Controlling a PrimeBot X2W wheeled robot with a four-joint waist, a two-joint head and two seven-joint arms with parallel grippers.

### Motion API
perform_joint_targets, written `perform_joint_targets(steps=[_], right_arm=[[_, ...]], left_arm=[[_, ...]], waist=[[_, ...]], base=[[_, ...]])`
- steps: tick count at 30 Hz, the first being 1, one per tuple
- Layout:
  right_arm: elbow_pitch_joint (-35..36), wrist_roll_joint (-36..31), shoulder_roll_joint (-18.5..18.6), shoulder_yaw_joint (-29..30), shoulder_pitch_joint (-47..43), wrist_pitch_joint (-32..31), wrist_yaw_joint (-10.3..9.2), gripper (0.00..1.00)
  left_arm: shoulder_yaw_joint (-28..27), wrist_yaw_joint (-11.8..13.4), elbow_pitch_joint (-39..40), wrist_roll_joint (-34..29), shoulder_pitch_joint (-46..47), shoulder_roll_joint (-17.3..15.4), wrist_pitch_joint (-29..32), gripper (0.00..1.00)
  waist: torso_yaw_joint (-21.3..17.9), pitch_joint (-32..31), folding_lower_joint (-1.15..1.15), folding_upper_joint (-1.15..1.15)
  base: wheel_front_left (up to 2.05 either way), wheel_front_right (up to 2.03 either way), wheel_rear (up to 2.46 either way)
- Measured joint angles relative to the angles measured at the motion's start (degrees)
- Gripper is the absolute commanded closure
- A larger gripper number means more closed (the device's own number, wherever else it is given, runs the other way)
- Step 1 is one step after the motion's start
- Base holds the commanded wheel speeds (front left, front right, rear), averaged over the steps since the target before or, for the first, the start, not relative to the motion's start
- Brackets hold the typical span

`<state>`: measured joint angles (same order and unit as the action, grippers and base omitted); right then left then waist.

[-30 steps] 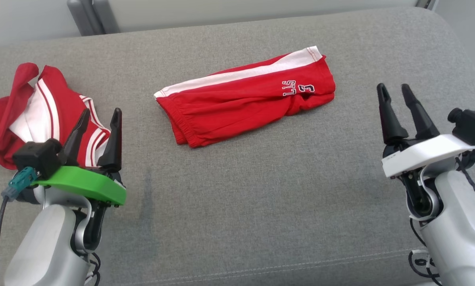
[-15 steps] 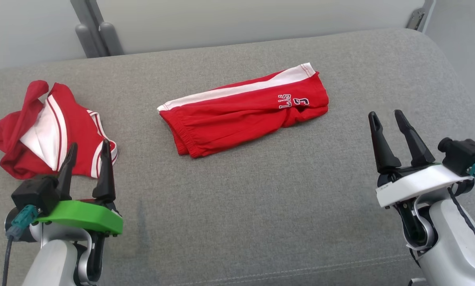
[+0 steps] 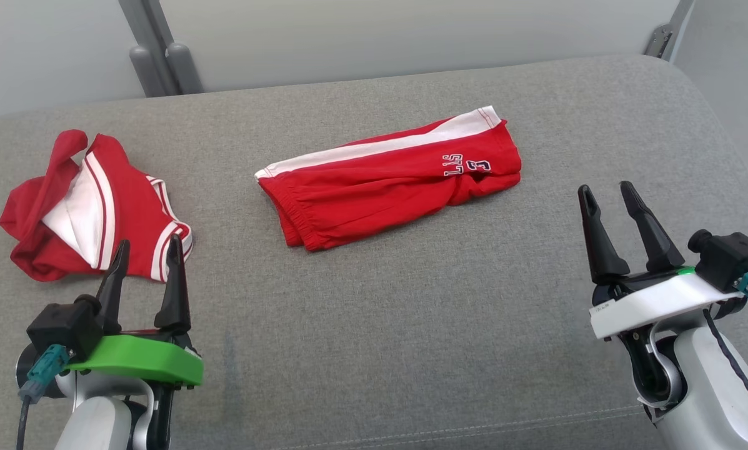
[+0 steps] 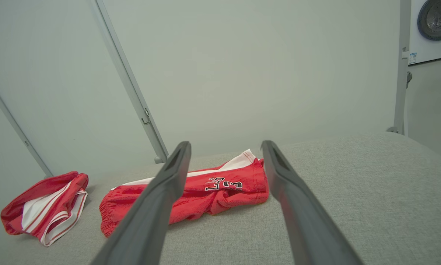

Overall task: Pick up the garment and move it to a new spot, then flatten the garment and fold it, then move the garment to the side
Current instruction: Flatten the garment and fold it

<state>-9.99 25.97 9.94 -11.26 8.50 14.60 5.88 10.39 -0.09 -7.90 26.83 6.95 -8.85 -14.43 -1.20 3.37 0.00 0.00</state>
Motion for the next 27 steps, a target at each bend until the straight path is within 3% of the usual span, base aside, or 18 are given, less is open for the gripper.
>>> perform_joint_targets(steps=[19, 23, 27], right_arm=[[-0.4, -1.0, -1.6, 1.2, -1.7, 0.0, 0.09, 0.0], [-2.7, 1.0, -1.5, 2.3, -0.6, 0.0, 0.14, 0.0], [-6.1, 7.1, -2.7, 5.6, 2.8, -0.6, 0.16, 0.0]], left_arm=[[-2.5, -2.7, 3.0, -2.7, -1.7, 2.3, 0.0, 0.0], [-2.2, -3.5, 3.8, -3.1, -1.7, 2.7, 0.0, 0.0], [-1.3, -4.4, 4.8, -3.5, -1.6, 2.9, 0.0, 0.0]], waist=[[0.2, 1.7, 0.0, 0.0], [0.5, 3.0, 0.0, 0.0], [1.4, 5.0, 0.0, 0.0]], base=[[0.0, 0.0, 0.0], [0.0, 0.0, 0.0], [0.0, 0.0, 0.0]])
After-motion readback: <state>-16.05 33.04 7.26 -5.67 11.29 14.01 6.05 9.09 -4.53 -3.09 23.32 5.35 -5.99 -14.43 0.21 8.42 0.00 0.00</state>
